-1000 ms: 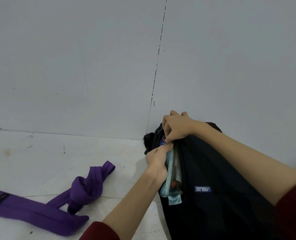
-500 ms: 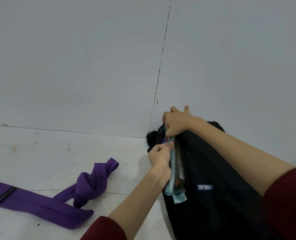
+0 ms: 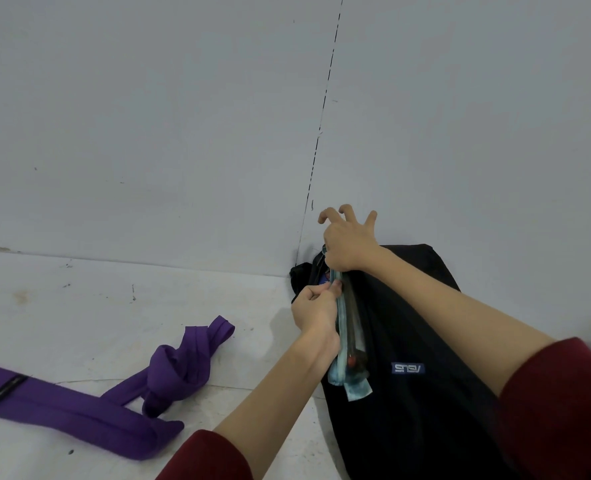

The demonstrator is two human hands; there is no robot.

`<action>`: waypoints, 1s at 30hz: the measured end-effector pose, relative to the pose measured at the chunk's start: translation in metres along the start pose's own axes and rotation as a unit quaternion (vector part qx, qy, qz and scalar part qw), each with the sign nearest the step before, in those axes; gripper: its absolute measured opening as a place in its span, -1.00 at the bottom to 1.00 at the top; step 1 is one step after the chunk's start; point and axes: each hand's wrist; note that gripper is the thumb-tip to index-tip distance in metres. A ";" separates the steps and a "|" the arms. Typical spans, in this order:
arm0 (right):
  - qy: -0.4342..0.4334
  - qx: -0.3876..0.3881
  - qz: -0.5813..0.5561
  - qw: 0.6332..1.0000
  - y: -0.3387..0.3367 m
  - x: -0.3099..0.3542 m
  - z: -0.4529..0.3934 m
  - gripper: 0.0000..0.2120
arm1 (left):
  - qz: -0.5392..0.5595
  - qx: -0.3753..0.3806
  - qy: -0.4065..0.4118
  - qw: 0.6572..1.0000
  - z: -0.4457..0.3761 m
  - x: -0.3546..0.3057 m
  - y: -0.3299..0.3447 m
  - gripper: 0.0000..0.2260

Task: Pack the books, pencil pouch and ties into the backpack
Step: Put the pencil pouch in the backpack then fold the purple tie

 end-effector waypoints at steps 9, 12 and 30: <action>-0.028 -0.123 0.076 0.989 0.022 0.001 -0.012 -0.75 | 0.006 -0.009 0.005 1.000 -0.005 0.000 -0.004 -0.85; -0.009 -0.182 0.042 0.982 0.025 0.003 -0.019 -0.54 | -0.004 -0.002 0.008 1.000 -0.004 0.000 -0.004 -0.85; -0.005 0.124 -0.119 0.985 -0.012 -0.037 0.064 -0.79 | -0.237 0.221 -0.016 0.946 -0.001 -0.033 -0.030 -0.84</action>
Point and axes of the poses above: each hand's wrist, its own z-axis away from the middle knuckle, its own y-axis out of the palm, x = y × z, and after that the axes turned 8 degrees about x, right-handed
